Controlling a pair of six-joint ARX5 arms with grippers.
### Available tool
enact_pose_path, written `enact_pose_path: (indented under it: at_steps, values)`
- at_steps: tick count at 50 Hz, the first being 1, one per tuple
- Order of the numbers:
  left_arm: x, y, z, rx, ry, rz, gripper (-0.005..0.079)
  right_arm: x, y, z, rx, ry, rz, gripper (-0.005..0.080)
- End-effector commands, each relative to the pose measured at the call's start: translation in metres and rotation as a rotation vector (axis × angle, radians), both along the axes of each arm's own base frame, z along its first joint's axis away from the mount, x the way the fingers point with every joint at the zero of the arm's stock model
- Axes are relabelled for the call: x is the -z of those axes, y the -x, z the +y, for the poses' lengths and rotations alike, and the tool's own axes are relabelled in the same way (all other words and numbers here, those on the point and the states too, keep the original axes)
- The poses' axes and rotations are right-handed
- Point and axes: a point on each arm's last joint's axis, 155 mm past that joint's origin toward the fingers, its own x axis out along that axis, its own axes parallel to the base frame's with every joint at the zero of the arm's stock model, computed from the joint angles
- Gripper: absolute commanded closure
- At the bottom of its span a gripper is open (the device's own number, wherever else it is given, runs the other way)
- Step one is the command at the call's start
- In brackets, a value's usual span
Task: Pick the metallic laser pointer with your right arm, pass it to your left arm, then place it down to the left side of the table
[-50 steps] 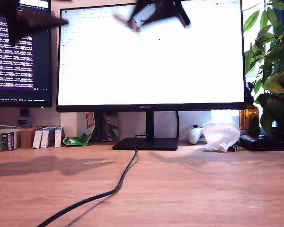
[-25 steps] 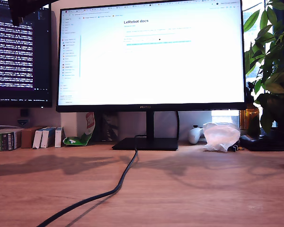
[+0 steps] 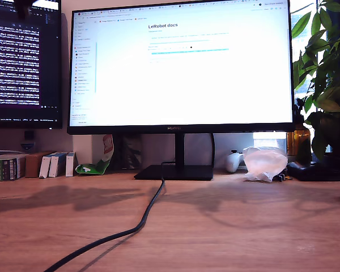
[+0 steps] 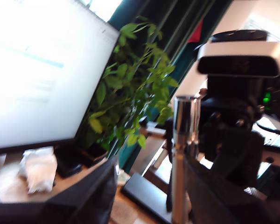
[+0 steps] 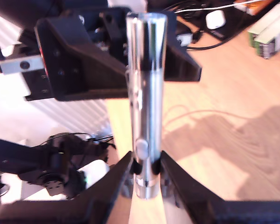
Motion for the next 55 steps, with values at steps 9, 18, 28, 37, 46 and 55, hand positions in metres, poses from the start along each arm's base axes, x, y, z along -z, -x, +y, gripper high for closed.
enact_pose_path:
  at_steps: [9, 18, 28, 37, 46, 55]
  values:
    - [-0.004, 0.006, -0.004, 0.032, 0.001, -0.007, 0.0343, -0.007, -0.004, 0.001, 0.004, -0.022, -0.025, 0.0763]
    - [-0.005, 0.004, -0.003, 0.018, 0.007, -0.008, 0.0343, -0.007, -0.002, 0.002, 0.000, -0.023, -0.024, 0.0763]
    - [-0.004, 0.000, -0.002, -0.005, 0.006, -0.015, 0.0343, -0.009, 0.005, 0.008, -0.019, -0.030, -0.026, 0.0763]
    - [0.000, -0.004, -0.002, -0.017, -0.004, -0.012, 0.0343, -0.012, 0.011, 0.014, -0.030, -0.044, -0.018, 0.0763]
    - [0.002, -0.005, -0.002, -0.022, -0.010, -0.006, 0.0343, -0.016, 0.019, 0.023, -0.054, -0.059, -0.031, 0.0763]
    - [0.001, -0.001, -0.010, 0.000, -0.008, -0.009, 0.0343, -0.018, 0.026, 0.029, -0.074, -0.069, -0.041, 0.0763]
